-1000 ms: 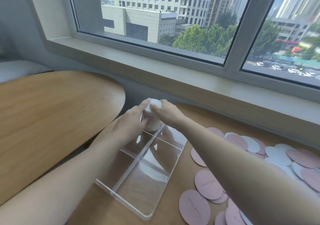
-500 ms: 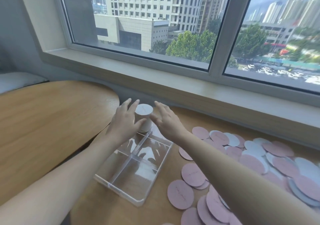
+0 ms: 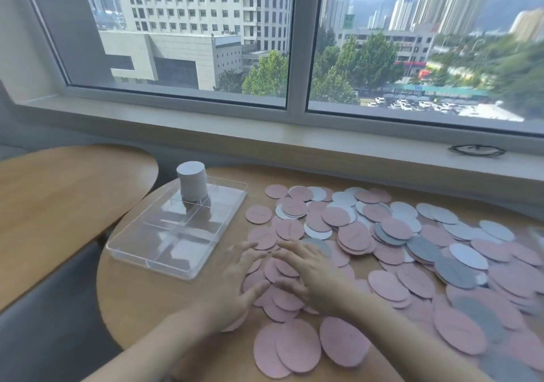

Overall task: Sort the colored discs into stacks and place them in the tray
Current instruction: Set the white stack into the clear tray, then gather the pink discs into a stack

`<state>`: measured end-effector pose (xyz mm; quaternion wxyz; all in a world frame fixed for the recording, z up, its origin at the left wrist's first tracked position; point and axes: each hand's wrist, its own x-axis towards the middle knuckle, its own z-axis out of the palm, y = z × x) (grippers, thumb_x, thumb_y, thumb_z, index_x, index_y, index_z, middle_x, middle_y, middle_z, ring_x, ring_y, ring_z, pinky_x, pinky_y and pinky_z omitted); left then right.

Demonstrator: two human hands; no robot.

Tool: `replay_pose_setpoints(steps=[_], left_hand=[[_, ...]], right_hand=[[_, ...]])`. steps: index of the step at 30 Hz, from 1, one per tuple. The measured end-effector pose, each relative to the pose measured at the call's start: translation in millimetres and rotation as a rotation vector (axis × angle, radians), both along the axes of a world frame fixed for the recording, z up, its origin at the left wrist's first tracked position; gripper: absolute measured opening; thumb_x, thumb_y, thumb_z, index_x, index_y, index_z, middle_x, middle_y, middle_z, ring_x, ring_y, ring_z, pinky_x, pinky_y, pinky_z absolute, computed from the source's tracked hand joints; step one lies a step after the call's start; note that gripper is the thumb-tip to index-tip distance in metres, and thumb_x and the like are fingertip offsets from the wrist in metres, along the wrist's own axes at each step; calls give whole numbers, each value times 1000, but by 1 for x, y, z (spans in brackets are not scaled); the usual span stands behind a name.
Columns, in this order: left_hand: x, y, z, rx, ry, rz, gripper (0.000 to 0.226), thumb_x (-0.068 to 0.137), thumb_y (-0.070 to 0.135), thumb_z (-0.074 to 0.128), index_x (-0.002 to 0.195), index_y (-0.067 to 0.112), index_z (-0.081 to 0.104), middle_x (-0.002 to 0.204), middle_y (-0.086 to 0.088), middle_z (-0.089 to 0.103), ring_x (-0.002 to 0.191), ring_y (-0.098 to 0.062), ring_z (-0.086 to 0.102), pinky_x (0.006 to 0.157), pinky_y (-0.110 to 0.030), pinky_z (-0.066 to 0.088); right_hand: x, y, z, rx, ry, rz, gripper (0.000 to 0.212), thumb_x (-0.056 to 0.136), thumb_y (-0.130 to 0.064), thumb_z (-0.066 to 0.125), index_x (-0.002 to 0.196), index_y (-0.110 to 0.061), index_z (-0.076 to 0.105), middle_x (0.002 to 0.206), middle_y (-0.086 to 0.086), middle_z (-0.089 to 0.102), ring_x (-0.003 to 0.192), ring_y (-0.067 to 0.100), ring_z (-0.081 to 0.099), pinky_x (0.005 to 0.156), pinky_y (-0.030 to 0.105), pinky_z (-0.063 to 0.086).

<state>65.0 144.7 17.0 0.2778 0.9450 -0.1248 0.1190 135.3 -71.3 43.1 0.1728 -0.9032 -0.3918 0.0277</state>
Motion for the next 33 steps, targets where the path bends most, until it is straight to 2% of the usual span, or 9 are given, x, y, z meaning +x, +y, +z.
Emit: replay_pose_setpoints(steps=[5, 9, 13, 16, 19, 23, 27, 31, 33], left_hand=[[-48, -38, -14, 212, 132, -92, 78, 84, 81, 40, 152, 52, 15, 157, 34, -10, 145, 9, -11, 120, -25, -2], [-46, -57, -20, 297, 149, -102, 80, 87, 80, 32, 156, 45, 10, 160, 28, -12, 146, 7, -16, 122, -33, -11], [-35, -79, -19, 271, 138, -140, 74, 91, 74, 36, 155, 42, 17, 162, 26, -2, 148, 5, -9, 124, -36, -6], [-21, -95, -21, 210, 100, -161, 72, 88, 74, 45, 150, 41, 32, 159, 25, 14, 147, 1, 9, 123, -35, 11], [-6, -110, -20, 126, 32, -193, 61, 82, 69, 58, 135, 38, 53, 148, 25, 35, 136, -3, 31, 111, -27, 28], [14, -125, -15, 45, -17, -208, 43, 80, 53, 69, 118, 35, 56, 127, 25, 50, 120, 0, 43, 100, -18, 33], [25, -131, -15, -22, -46, -151, 42, 80, 46, 74, 115, 35, 54, 111, 27, 49, 107, 5, 44, 88, -10, 32], [23, -131, -21, 46, -140, -128, 46, 84, 49, 72, 125, 33, 58, 113, 21, 53, 101, -2, 49, 86, -19, 38], [24, -130, -23, 96, -175, -126, 45, 87, 54, 65, 128, 34, 61, 118, 18, 54, 104, -6, 48, 88, -25, 40]], right_hand=[[-60, -62, -24, -90, -102, 53, 64, 96, -67, 34, 152, -36, 26, 164, -10, 13, 152, 12, 2, 120, 28, -3], [-74, -88, -38, -82, -86, -10, 64, 98, -67, 30, 154, -37, 23, 165, -12, 7, 152, 7, -4, 119, 24, -8], [-72, -107, -38, -20, -105, -76, 59, 97, -62, 36, 145, -28, 39, 158, -11, 27, 146, 10, 20, 119, 28, 21], [-70, -123, -38, 12, -144, -151, 54, 94, -61, 42, 137, -29, 47, 143, -12, 43, 131, 12, 38, 110, 29, 29], [-65, -140, -40, 65, -152, -216, 49, 90, -58, 50, 129, -28, 53, 127, -10, 52, 118, 14, 46, 103, 31, 35], [-61, -150, -43, 61, -180, -250, 46, 89, -53, 51, 127, -26, 53, 121, -7, 54, 114, 18, 51, 101, 31, 35], [-58, -145, -43, 74, -271, -295, 48, 86, -48, 51, 127, -23, 53, 123, -1, 50, 113, 22, 49, 100, 37, 41], [-44, -138, -38, -13, -284, -315, 77, 85, -73, 41, 142, -21, 43, 145, 3, 37, 127, 23, 33, 110, 39, 23], [-33, -140, -35, -34, -268, -388, 86, 83, -80, 33, 145, -21, 41, 149, 6, 35, 132, 27, 31, 113, 46, 23]])
